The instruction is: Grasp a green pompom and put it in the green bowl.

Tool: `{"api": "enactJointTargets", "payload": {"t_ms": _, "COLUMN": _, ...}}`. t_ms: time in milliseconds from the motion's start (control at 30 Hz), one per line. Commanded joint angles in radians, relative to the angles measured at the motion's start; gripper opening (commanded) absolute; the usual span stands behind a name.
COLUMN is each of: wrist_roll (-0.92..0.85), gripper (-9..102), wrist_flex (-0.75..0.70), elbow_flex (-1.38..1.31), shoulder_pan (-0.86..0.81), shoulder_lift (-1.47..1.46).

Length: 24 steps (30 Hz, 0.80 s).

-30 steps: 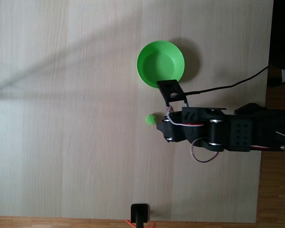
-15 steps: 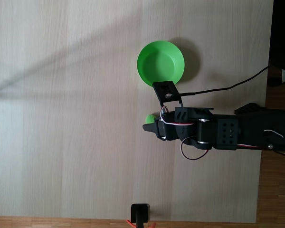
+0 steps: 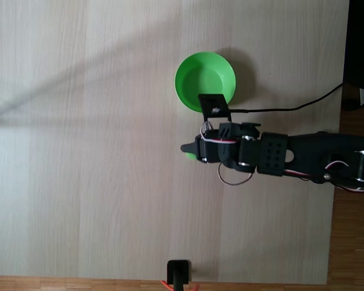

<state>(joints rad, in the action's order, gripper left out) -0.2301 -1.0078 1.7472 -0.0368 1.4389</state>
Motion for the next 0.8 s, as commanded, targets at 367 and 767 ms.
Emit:
{"api": "enactJointTargets", "payload": {"t_ms": 367, "wrist_roll": -0.008, "gripper": 25, "wrist_flex": 0.006, "elbow_flex": -0.067, "shoulder_pan": 0.044, "shoulder_lift": -0.063}}
{"api": "enactJointTargets", "payload": {"t_ms": 767, "wrist_roll": -0.008, "gripper": 25, "wrist_flex": -0.006, "elbow_flex": -0.110, "shoulder_pan": 0.058, "shoulder_lift": -0.103}}
